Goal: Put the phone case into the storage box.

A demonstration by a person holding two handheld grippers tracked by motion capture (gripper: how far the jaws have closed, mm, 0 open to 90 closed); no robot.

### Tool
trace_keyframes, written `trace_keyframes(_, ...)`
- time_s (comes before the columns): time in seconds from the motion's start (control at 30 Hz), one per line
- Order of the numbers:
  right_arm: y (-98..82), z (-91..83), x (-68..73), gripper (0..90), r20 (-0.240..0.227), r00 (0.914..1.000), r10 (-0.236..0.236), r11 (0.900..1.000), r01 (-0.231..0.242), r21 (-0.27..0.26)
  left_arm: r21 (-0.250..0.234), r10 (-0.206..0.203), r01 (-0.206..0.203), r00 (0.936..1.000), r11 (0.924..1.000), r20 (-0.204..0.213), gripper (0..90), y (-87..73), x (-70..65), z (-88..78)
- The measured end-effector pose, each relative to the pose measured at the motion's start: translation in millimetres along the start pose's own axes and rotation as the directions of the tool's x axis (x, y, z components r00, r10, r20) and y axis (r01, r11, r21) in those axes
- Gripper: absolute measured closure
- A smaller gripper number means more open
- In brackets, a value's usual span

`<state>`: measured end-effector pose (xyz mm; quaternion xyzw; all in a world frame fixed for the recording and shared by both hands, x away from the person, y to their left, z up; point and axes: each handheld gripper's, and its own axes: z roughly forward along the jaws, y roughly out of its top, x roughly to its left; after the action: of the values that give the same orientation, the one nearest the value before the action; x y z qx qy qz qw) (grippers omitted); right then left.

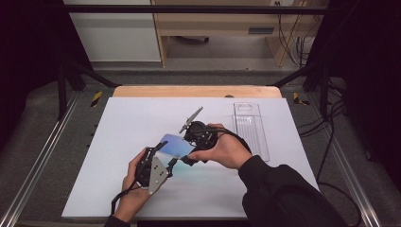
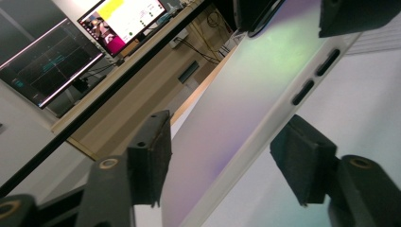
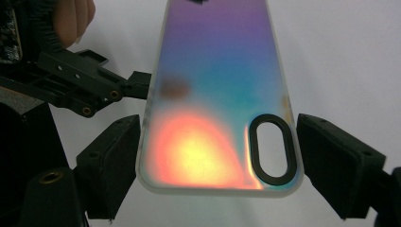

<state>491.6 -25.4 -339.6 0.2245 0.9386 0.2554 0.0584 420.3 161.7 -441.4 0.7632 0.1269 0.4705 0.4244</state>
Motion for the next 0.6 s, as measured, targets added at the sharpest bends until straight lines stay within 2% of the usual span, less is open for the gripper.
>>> trace_keyframes(0.43,8.5,1.3,3.3,17.6,-0.022,0.9997,0.01,1.0,-0.01,-0.018,0.002,0.045,-0.045,0.999,0.999,0.006,62.4,-1.7,-0.2,-3.1)
trace_keyframes(0.53,9.4,1.3,1.1,17.4,-0.041,0.9986,0.034,0.999,-0.035,-0.025,0.016,0.083,-0.083,0.9965,0.9964,0.002,67.2,-0.6,-4.3,-3.4)
trace_keyframes(0.6,10.7,0.8,-1.0,17.2,-0.051,0.9972,0.054,0.997,-0.057,-0.045,0.026,0.091,-0.092,0.9958,0.9955,0.006,71.1,0.1,-5.1,-2.5)
